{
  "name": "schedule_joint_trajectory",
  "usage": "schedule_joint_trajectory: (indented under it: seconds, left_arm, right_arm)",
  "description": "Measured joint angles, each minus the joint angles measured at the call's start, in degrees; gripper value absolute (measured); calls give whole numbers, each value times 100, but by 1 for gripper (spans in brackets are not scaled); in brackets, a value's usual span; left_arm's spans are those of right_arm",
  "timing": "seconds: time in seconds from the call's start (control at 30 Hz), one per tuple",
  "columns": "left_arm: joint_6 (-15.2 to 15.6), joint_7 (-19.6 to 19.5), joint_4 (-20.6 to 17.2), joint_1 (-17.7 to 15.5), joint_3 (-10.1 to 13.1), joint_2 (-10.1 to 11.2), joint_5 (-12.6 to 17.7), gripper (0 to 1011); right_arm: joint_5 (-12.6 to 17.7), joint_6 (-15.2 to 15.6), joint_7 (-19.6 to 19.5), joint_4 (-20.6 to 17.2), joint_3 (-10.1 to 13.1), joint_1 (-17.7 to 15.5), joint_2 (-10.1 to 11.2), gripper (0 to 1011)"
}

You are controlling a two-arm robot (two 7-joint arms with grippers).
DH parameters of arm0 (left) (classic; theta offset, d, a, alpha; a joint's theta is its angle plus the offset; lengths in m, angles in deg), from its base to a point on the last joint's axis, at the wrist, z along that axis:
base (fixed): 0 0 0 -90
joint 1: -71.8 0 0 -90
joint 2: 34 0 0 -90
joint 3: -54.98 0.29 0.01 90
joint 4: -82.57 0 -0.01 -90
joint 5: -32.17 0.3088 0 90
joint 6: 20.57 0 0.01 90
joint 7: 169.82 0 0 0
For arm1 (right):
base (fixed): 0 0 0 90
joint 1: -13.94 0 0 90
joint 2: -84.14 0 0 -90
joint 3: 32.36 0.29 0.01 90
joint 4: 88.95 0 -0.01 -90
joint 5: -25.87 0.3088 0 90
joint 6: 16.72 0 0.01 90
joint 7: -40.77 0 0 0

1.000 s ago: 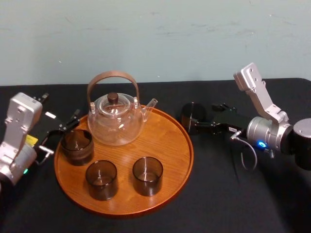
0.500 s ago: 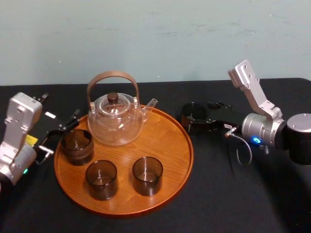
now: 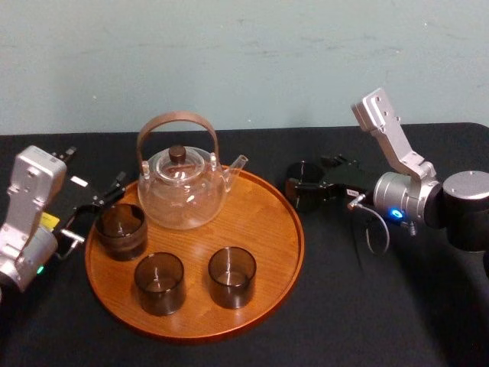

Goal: Pick up the glass from the table and place it on the tray.

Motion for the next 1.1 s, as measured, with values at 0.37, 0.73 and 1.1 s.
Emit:
schedule_joint_trajectory:
  seconds: [0.37,0.73,1.1]
  left_arm:
    - [0,0,0,0,0,0,0,1002]
    - [0,0,0,0,0,0,0,1001]
    - [0,0,0,0,0,0,0,1001]
  right_arm:
    - [-35,7,17,136,-17,90,-76,1003]
    - [-62,36,30,234,-30,137,-128,1002]
    - [-102,66,30,269,-38,141,-147,1003]
